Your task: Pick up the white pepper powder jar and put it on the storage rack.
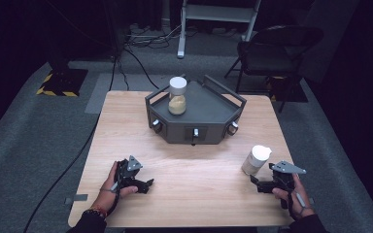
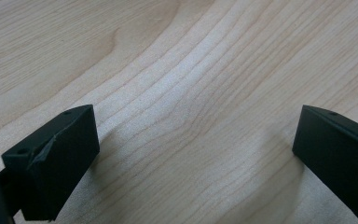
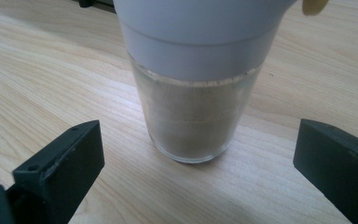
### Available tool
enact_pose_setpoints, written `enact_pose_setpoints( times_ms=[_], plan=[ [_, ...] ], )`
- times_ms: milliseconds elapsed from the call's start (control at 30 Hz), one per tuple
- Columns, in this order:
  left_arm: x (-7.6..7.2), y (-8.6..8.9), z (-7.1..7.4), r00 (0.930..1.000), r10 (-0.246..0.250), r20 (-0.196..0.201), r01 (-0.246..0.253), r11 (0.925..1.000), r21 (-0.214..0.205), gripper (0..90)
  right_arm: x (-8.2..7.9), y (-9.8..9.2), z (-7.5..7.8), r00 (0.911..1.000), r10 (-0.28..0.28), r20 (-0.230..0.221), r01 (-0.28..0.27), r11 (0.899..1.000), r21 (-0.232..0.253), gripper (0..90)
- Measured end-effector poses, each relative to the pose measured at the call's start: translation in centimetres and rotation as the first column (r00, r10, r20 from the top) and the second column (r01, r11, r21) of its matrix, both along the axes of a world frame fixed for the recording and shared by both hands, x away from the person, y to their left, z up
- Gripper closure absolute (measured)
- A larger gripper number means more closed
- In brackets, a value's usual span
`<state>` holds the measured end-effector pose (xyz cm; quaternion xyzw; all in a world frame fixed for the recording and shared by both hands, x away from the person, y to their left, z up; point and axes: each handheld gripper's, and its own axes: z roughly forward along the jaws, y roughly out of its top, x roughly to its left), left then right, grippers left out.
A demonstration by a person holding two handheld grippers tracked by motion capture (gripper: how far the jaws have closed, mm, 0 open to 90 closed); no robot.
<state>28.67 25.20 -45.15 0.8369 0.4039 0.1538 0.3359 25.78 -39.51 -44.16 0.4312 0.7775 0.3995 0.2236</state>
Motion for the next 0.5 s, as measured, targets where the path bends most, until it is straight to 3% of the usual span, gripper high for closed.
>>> enact_pose_setpoints(
  times_ms=[167, 500],
  plan=[
    [0.0, 0.0, 0.0, 1.0000, -0.007, 0.001, 0.007, 1.0000, 0.001, 0.0, 0.3, 0.7, -0.4, 1.0000, -0.004, 0.007, 0.003, 1.000, 0.014, 1.6],
    [0.1, 0.0, 0.0, 0.9999, -0.013, 0.003, 0.013, 0.9999, 0.001, 0.0, 0.2, 2.0, -1.2, 0.9949, -0.091, 0.044, 0.087, 0.992, 0.086, 2.4]
  ],
)
